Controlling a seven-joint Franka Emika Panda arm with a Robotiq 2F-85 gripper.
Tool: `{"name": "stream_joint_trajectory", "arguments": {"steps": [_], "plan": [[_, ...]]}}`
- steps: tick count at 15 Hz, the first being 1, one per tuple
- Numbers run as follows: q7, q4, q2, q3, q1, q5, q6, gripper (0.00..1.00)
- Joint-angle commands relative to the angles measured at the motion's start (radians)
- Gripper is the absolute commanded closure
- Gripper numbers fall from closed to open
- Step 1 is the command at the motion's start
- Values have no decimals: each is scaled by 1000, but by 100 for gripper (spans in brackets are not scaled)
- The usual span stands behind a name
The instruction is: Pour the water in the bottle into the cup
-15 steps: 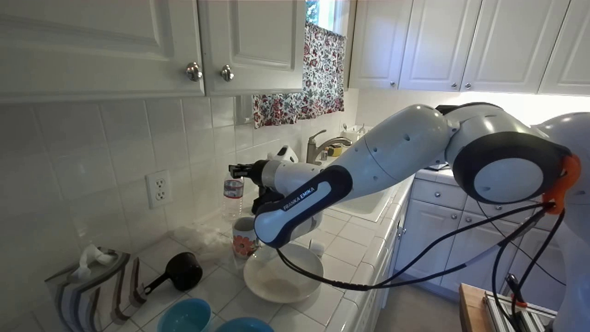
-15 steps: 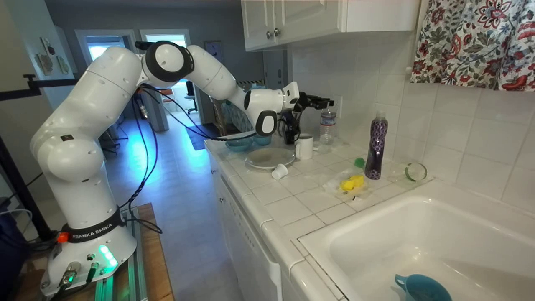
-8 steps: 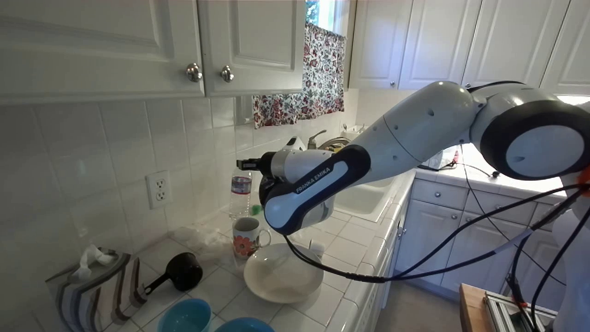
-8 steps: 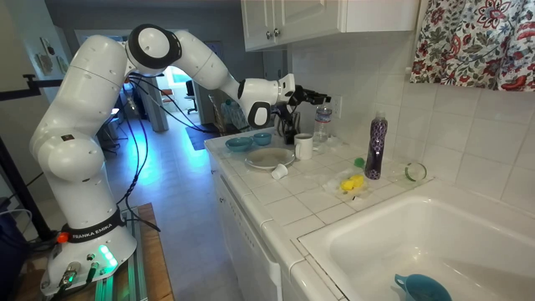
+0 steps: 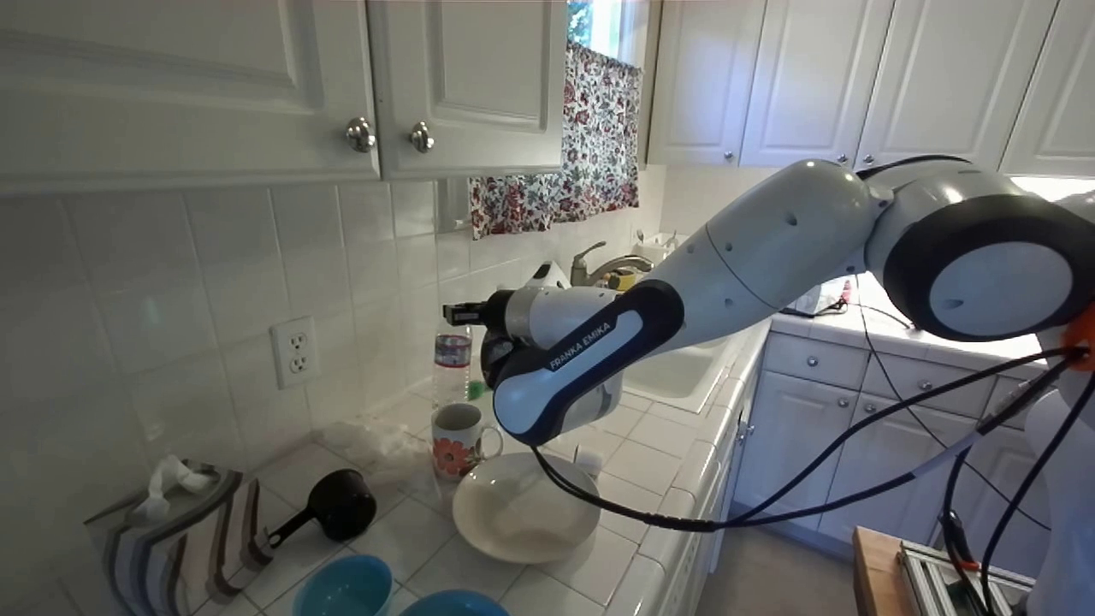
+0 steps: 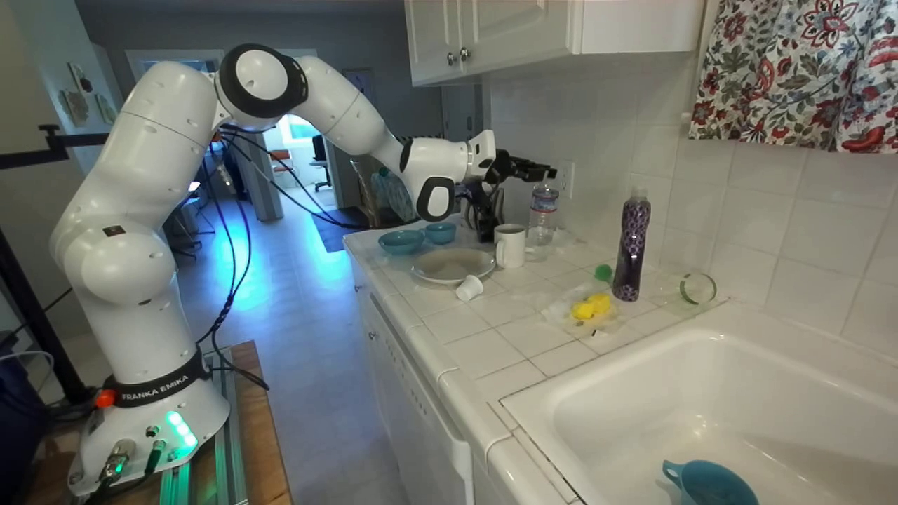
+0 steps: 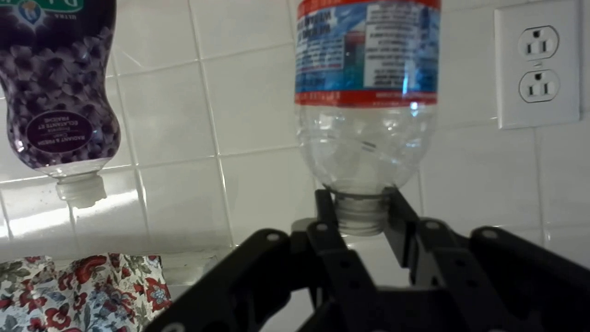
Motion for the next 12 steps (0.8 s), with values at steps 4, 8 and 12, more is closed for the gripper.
{"name": "stream_joint_trajectory", "arguments": {"steps": [4,8,12], "plan": [[-112,-160,-101,-56,47,7,15,92],[-158,-270,-182,-71,71,22,5,92],[-165,-368,-268,-83,84,5,13,92]]}}
